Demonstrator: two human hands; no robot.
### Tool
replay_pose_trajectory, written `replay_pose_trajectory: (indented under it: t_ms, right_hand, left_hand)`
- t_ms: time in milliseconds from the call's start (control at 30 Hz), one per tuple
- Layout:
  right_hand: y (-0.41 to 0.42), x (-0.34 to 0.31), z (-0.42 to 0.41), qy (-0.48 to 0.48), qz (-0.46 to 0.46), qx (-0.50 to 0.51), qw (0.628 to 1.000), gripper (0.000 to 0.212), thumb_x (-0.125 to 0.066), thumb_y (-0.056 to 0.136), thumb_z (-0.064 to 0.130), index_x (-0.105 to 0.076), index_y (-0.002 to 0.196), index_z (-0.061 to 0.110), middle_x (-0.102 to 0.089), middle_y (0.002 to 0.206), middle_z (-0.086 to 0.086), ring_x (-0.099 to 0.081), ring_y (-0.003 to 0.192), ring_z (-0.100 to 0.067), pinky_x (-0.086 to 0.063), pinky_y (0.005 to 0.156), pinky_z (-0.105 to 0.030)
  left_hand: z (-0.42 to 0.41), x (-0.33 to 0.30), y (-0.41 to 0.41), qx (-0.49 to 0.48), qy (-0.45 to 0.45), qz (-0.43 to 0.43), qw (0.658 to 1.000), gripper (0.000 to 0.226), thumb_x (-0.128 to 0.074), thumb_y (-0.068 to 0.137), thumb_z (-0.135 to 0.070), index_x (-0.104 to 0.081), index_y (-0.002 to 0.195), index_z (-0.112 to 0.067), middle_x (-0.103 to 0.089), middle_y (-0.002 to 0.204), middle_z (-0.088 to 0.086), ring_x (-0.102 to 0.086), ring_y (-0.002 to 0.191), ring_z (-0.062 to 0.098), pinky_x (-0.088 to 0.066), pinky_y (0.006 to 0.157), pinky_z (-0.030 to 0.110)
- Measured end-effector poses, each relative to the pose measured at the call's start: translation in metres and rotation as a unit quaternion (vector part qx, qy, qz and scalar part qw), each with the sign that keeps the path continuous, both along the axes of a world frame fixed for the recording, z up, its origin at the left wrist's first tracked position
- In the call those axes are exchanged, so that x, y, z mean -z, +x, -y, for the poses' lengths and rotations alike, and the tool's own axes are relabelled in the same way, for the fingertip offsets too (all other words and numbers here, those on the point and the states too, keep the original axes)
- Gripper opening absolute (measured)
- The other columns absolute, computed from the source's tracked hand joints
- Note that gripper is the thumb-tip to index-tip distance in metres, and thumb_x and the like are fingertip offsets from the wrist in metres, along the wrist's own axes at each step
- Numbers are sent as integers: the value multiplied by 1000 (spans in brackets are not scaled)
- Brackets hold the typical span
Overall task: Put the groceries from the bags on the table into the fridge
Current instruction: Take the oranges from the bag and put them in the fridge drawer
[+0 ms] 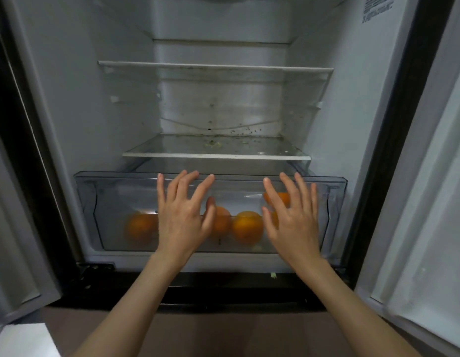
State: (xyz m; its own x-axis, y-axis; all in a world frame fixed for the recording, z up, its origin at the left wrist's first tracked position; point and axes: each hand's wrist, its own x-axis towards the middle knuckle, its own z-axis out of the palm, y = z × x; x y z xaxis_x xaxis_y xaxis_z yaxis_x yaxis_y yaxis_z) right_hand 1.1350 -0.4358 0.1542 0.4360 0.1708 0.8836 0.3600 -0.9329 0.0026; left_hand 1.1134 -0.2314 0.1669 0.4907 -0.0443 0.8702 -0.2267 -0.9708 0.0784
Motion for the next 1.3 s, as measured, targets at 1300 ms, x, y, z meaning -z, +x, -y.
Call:
replay_pose_trajectory:
  t_ms: [1300]
  right_hand:
    - [54, 0, -33, 12, -334, 10, 943, 62, -31, 97, 47, -2, 149, 31, 6, 158, -3, 10, 145, -24, 5, 116, -48]
  left_hand:
    - [-30, -4, 74, 9, 129, -267, 955, 64, -31, 94, -50, 2, 147, -36, 7, 157, 0, 11, 144, 22, 8, 113, 49]
